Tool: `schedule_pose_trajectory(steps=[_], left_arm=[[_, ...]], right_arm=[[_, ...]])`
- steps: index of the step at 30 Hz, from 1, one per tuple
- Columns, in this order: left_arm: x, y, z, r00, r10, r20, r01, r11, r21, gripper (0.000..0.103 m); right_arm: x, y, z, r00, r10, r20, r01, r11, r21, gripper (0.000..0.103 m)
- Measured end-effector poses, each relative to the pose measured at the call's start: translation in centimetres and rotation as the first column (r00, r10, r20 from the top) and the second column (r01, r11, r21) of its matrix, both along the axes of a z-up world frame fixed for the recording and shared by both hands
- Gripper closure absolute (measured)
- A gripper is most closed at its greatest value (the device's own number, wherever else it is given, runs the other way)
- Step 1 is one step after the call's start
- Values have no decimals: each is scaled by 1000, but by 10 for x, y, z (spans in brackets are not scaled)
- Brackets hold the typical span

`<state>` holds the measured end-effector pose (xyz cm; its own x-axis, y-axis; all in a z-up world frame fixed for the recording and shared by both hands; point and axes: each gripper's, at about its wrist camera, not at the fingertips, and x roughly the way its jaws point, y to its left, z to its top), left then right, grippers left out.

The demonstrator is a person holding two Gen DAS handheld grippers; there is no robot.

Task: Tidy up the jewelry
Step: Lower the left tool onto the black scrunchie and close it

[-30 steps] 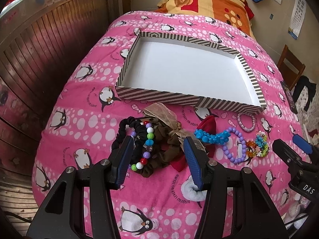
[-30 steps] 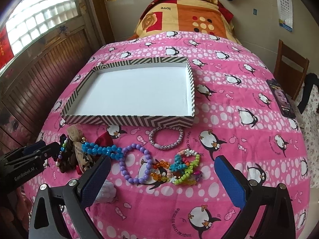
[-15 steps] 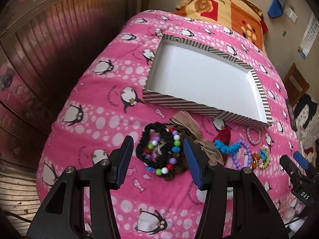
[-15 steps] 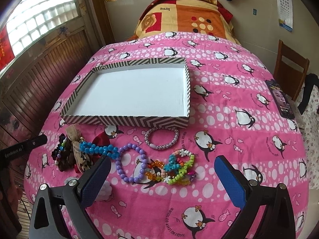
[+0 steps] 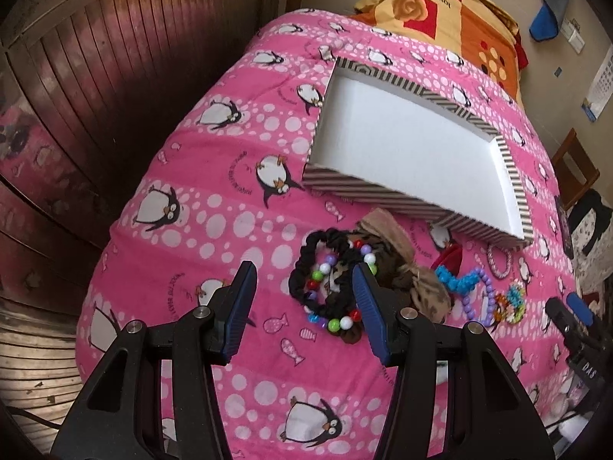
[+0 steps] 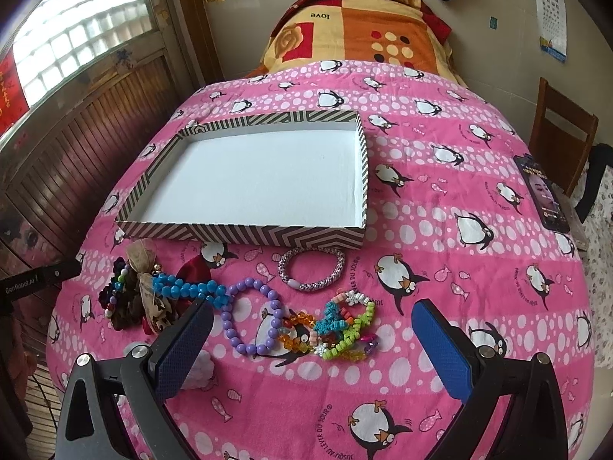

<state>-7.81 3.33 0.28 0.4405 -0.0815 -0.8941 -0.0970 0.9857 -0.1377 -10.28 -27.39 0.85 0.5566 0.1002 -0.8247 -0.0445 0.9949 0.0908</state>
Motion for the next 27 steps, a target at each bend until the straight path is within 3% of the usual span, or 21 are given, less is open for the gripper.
schedule_pose_trajectory(steps=[11,22,25,27], left_arm=[[-8,-29,-18,989,-143,-25,144,989,34,51],[1,-41,-30,973,-225,-45,225,974,-11,52],[5,-44,-33,968,-247,-50,246,969,-25,68],[8,-45,-37,965,-258,-53,257,966,-21,69]], right_arm=[[4,2,-7,1000,13,-21,-13,1000,0,3],[4,-4,-9,999,-10,-32,10,1000,0,3],[5,-6,-10,999,-18,-38,19,1000,5,3],[5,-5,-10,999,-17,-38,18,1000,6,3]])
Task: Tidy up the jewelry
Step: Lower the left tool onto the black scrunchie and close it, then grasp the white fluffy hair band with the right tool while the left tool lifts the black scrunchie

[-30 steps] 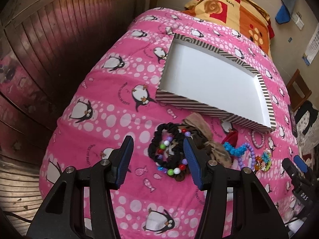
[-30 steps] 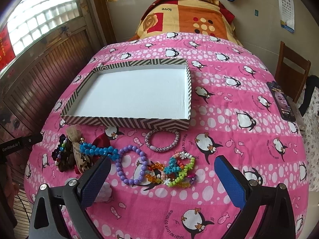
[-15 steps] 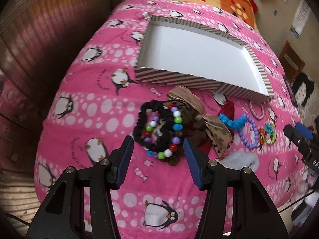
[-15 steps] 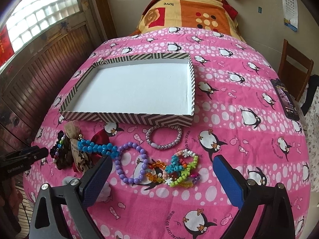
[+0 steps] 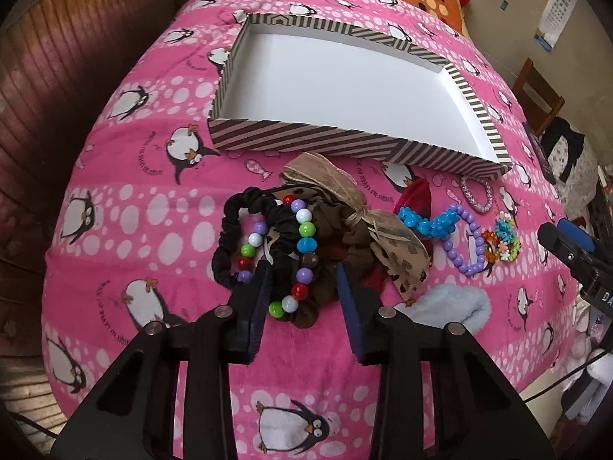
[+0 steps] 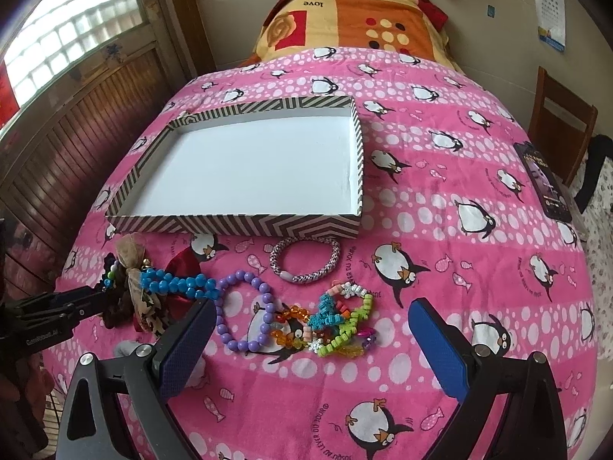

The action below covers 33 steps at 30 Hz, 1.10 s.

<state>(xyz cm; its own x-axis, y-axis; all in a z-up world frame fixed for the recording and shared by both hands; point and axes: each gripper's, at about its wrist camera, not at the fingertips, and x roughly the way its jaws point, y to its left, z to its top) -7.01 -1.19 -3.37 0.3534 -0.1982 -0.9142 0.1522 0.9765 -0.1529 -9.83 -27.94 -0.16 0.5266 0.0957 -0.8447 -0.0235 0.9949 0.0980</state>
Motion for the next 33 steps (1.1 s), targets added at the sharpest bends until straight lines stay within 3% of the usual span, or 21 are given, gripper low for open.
schedule_pose_trajectory(steps=[4,7,8,13,17,22,25,29,33], left_arm=[[4,-3,-2,1000,-26,9,26,1000,14,73],[8,-4,-5,999,-45,7,45,998,33,88],[9,-3,-6,999,-47,2,47,998,30,89],[12,21,7,1000,-26,-11,25,997,-69,94],[13,38,17,1000,9,-1,-9,996,-84,96],[12,52,23,999,46,7,-45,996,-80,96],[17,55,16,997,64,-41,-68,991,-112,94],[23,55,8,992,105,-65,-113,986,-120,78],[32,59,4,990,135,-44,-139,984,-107,74]], right_arm=[[0,2,0,1000,1,-1,-1,1000,-2,3],[0,3,-1,1000,1,-5,-1,1000,0,3],[0,4,-1,1000,2,-7,-2,1000,-1,3],[0,5,-1,1000,3,-8,-3,1000,8,3],[2,7,-3,1000,11,-14,-10,1000,24,3],[4,18,-4,999,44,-17,-43,999,33,3],[6,25,-4,997,77,-21,-76,996,55,3],[8,36,-4,994,108,-23,-107,993,50,3],[7,50,-4,988,152,-24,-150,987,49,3]])
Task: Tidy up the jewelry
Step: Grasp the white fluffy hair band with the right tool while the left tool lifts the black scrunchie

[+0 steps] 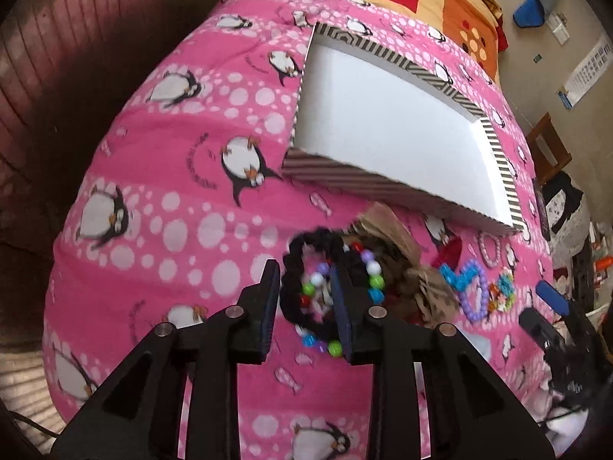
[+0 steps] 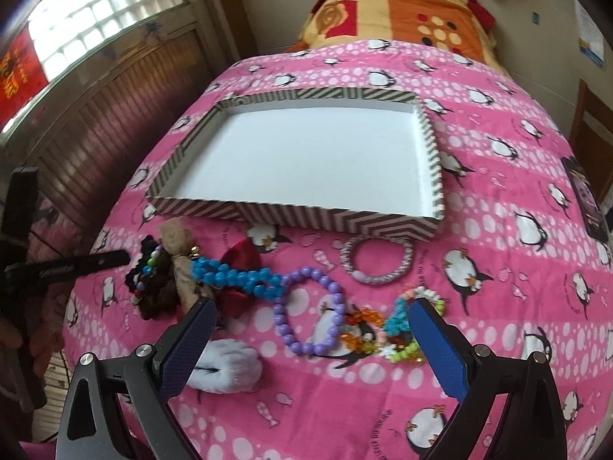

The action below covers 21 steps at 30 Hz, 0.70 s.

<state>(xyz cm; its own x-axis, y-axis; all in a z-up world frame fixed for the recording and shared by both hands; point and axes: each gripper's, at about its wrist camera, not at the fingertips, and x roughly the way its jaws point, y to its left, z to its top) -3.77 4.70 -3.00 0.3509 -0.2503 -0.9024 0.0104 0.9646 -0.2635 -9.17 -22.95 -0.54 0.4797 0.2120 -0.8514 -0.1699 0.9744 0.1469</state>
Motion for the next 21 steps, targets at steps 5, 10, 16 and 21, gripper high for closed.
schedule_pose_trajectory(steps=[5,10,16,21], left_arm=[[14,-9,-20,992,-119,-48,122,991,63,68],[23,-6,-29,993,-109,-37,111,992,59,85],[23,0,-24,995,-102,-6,102,995,13,99],[17,24,-7,999,-50,18,51,999,-9,99]], right_arm=[[-2,7,-3,1000,15,-11,-15,1000,-3,3],[-1,5,-4,1000,-1,-22,1,1000,4,3],[0,10,-6,999,10,-32,-10,1000,14,3],[-5,20,-7,998,61,-30,-60,998,35,3]])
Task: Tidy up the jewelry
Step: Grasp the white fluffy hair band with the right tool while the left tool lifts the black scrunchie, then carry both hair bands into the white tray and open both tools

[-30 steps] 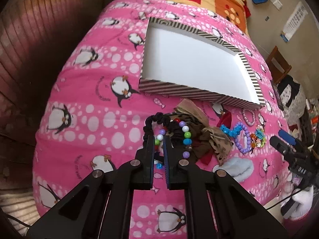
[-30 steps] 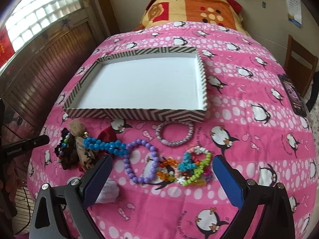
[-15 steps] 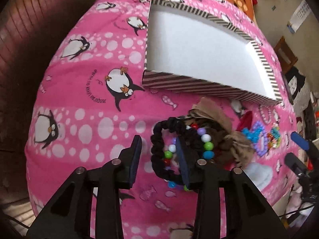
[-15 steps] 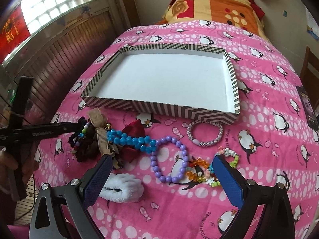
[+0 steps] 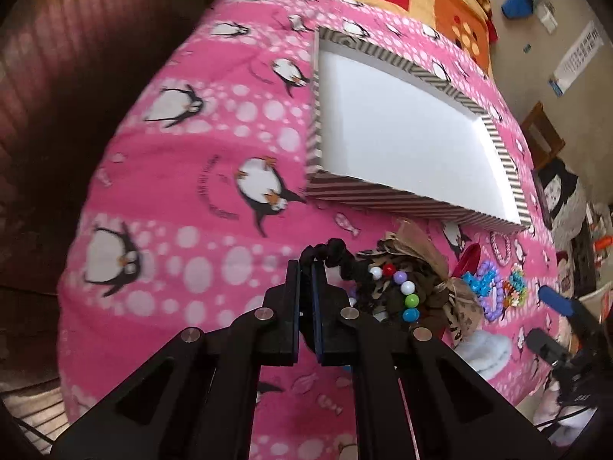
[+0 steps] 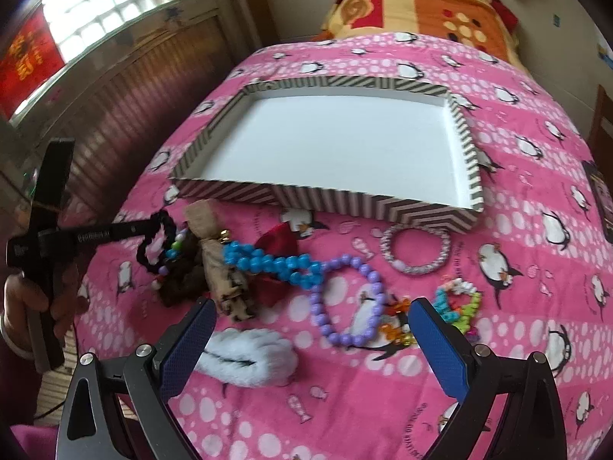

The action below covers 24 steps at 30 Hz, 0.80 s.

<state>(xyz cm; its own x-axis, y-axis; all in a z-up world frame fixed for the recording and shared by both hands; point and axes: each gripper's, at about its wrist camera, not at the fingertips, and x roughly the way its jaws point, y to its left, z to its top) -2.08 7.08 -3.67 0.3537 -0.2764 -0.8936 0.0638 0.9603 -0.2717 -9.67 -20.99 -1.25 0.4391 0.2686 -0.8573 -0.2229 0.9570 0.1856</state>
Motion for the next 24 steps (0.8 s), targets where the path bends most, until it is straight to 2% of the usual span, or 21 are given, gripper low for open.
schedule_pose_trajectory(steps=[6,8,10,13,15,16,17,18,22,24], left_arm=[[-13,21,13,998,57,16,-57,998,-14,99],[-19,26,17,997,66,30,-66,998,-6,99],[-19,28,21,997,72,35,-71,997,-11,99],[-20,24,24,996,76,36,-76,997,-15,99],[-22,22,26,997,71,37,-70,997,-19,99],[-23,22,27,997,70,39,-69,997,-20,99],[-23,20,28,997,69,41,-68,997,-20,99],[-25,19,30,997,68,43,-67,998,-21,99],[-27,16,40,996,68,59,-66,998,-23,99],[-28,14,47,995,66,73,-65,998,-22,99]], right_arm=[[-11,10,-9,996,84,-26,-84,996,0,5],[-16,11,-16,992,110,-56,-108,994,30,21],[-18,11,-22,990,120,-79,-115,992,59,25],[-18,14,-29,988,125,-91,-120,991,63,25],[-18,14,-34,986,136,-98,-127,987,95,34],[-18,14,-37,984,143,-108,-130,984,122,50],[-18,14,-40,981,153,-118,-133,978,160,61],[-19,14,-41,981,154,-119,-133,977,169,61],[-24,12,-35,985,146,-93,-128,976,174,78],[-24,6,-24,989,134,-62,-122,977,173,81]])
